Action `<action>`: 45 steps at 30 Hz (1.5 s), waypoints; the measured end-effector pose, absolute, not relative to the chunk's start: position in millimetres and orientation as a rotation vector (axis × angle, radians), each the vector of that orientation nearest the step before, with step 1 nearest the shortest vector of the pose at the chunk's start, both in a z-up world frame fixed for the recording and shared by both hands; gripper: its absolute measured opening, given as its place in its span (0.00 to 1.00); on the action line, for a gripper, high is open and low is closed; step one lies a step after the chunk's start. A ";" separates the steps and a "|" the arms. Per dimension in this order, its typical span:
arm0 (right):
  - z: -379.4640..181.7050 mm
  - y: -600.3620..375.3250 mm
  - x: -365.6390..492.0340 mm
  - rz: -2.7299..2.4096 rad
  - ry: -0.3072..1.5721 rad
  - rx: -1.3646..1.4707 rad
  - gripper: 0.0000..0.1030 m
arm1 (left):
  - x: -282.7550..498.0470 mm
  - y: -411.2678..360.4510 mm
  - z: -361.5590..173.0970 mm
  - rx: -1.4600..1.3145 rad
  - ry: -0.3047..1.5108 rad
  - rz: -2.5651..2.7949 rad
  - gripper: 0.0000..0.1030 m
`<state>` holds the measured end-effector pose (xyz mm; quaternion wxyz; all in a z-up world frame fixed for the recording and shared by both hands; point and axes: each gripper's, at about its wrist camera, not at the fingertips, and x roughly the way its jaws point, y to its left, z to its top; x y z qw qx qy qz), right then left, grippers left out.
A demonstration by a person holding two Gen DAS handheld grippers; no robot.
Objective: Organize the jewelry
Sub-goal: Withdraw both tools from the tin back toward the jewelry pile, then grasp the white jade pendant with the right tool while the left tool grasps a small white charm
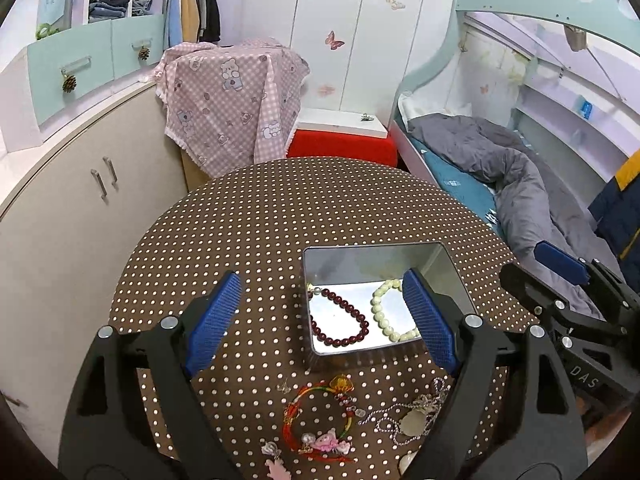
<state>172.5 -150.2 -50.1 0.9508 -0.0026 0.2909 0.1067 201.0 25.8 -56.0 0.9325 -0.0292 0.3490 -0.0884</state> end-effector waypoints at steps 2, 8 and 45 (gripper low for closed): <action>-52.5 -150.8 167.1 0.215 0.594 -0.004 0.62 | 196.8 27.8 -57.2 -0.059 0.719 -0.176 0.79; -56.0 -147.9 154.7 0.213 0.606 -0.005 0.62 | 180.5 37.5 -62.2 -0.068 0.738 -0.152 0.81; -141.1 -95.3 80.7 0.338 0.883 -0.071 0.77 | 106.4 77.8 -149.6 -0.117 0.977 -0.120 0.90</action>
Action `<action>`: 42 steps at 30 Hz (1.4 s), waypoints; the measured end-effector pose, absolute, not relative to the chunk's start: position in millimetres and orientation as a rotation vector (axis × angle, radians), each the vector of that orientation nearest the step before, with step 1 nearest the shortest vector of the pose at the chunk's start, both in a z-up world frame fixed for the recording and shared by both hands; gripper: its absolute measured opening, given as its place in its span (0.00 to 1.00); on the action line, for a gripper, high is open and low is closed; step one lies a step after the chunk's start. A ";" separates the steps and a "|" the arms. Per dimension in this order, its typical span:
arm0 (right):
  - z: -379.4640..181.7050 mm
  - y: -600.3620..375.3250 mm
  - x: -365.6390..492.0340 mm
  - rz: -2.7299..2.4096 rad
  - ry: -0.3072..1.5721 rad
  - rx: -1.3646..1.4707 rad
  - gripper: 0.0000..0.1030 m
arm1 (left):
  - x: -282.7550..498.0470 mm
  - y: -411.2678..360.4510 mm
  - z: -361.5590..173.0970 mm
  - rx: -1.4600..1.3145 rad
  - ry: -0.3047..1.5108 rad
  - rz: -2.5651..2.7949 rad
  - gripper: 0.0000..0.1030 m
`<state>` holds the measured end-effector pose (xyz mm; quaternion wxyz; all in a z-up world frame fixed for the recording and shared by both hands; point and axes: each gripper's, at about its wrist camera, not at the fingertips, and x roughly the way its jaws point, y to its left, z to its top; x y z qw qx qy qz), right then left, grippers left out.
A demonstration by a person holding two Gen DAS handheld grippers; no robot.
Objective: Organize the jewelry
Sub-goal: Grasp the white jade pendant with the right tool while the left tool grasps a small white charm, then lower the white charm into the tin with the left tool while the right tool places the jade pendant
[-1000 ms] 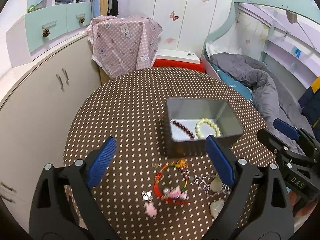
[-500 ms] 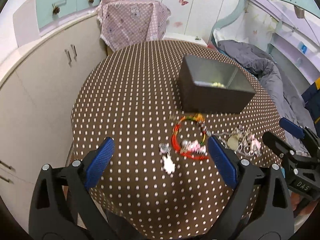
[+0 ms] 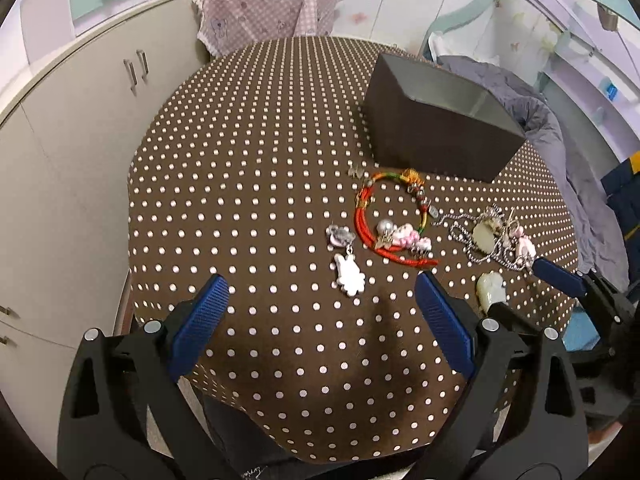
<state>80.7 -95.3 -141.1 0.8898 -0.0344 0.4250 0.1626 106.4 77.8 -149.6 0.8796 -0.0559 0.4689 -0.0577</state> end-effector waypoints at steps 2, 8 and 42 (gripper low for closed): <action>-145.0 -91.2 78.4 0.335 0.885 -0.102 0.77 | 106.1 77.1 -153.2 -0.117 0.985 -0.125 0.90; -150.8 -83.8 73.7 0.344 0.870 -0.170 0.55 | 107.1 69.8 -157.9 -0.087 0.967 -0.120 0.90; -125.6 -105.7 95.9 0.310 0.823 -0.083 0.26 | 104.0 45.5 -148.4 0.098 0.874 -0.092 0.15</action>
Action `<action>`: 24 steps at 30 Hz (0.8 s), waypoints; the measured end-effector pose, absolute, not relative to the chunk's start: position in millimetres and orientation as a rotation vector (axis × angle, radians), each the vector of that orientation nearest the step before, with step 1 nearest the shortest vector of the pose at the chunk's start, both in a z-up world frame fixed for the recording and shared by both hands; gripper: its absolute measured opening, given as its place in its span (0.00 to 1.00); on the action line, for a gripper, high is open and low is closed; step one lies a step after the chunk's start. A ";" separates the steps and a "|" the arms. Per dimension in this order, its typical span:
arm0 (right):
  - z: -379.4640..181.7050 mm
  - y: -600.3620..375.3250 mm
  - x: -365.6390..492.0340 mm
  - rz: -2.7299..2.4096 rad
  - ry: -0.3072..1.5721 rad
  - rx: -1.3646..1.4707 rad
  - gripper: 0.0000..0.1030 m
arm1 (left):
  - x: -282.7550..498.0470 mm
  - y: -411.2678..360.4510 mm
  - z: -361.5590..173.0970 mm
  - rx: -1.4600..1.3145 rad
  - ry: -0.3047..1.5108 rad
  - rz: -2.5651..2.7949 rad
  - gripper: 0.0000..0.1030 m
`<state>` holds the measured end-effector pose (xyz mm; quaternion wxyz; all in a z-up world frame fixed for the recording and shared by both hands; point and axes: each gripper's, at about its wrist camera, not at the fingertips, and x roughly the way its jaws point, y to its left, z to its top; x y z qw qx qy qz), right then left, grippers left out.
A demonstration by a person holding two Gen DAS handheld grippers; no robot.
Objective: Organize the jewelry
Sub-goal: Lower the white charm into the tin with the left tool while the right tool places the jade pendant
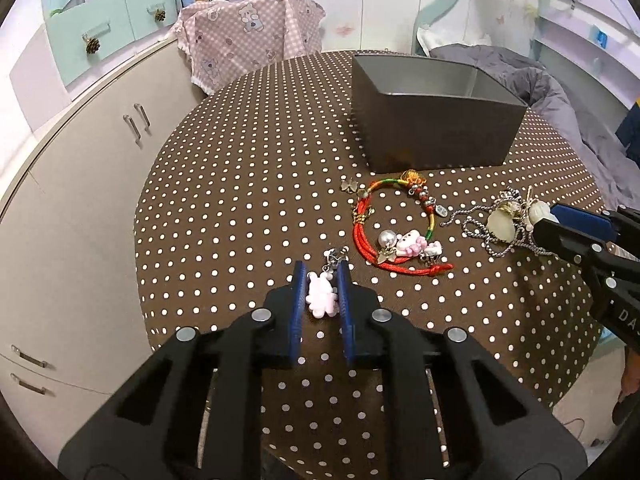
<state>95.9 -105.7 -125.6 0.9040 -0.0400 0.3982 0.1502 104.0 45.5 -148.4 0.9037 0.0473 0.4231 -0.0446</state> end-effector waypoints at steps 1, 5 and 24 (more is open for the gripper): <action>-124.3 -106.2 96.2 0.308 0.818 -0.080 0.26 | 103.6 45.3 -147.5 0.096 0.872 -0.092 0.15; -119.9 -108.9 97.5 0.304 0.803 -0.075 0.26 | 103.6 44.8 -140.6 0.091 0.855 -0.098 0.15; -92.0 -120.0 116.7 0.300 0.713 -0.048 0.26 | 121.4 38.6 -97.7 0.052 0.745 -0.150 0.15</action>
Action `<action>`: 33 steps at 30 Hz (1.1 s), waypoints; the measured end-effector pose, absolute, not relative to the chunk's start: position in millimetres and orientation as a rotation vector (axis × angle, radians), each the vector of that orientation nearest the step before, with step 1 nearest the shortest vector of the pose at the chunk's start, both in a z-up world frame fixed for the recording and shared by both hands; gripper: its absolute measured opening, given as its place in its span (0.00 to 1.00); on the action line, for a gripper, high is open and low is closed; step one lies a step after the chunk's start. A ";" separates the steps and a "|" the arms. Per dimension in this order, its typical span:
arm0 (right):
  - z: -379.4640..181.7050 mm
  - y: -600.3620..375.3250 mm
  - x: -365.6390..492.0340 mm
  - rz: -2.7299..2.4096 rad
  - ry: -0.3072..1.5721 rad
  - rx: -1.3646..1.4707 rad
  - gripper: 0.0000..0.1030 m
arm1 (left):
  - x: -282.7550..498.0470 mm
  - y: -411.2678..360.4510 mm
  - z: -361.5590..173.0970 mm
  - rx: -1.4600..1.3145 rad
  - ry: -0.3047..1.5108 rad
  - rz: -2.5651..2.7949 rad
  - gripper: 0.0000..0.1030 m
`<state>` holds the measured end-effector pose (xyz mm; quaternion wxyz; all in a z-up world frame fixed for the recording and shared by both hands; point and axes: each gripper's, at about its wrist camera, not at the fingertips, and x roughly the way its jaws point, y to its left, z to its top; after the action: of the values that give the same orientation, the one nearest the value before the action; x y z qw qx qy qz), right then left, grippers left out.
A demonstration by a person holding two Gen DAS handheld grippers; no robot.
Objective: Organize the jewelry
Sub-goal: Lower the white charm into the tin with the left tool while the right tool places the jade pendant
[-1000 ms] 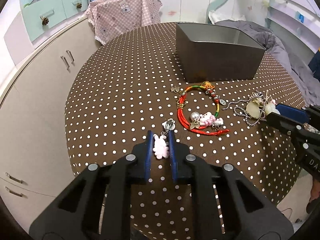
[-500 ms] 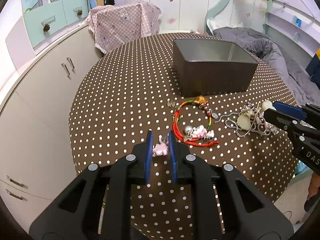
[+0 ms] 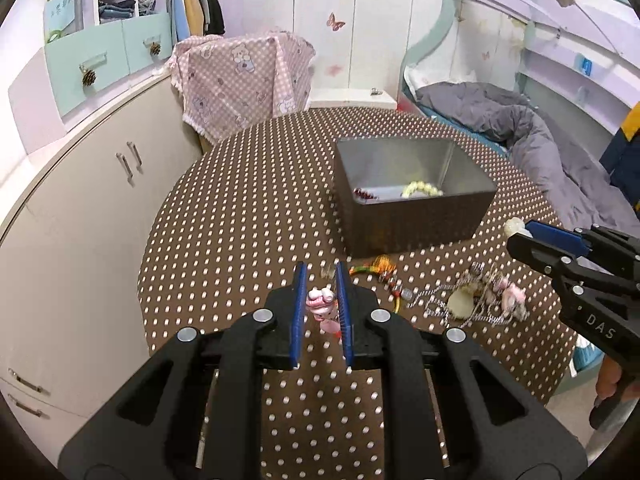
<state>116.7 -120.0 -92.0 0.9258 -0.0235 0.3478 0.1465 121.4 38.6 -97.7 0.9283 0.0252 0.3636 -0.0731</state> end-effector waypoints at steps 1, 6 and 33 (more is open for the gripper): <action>-90.2 -120.8 118.9 0.299 0.708 -0.047 0.26 | 123.7 38.1 -95.5 0.046 0.741 -0.157 0.15; -82.0 -123.9 129.0 0.297 0.683 -0.043 0.26 | 136.0 33.6 -82.6 0.039 0.705 -0.173 0.15; -75.5 -124.1 191.5 0.324 0.681 -0.045 0.26 | 206.1 7.4 -74.5 -0.028 0.704 -0.265 0.76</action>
<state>191.5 -124.1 -75.5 0.9295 -0.0222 0.3326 0.1580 206.1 7.4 -74.5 0.9300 -0.0135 0.3439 -0.1295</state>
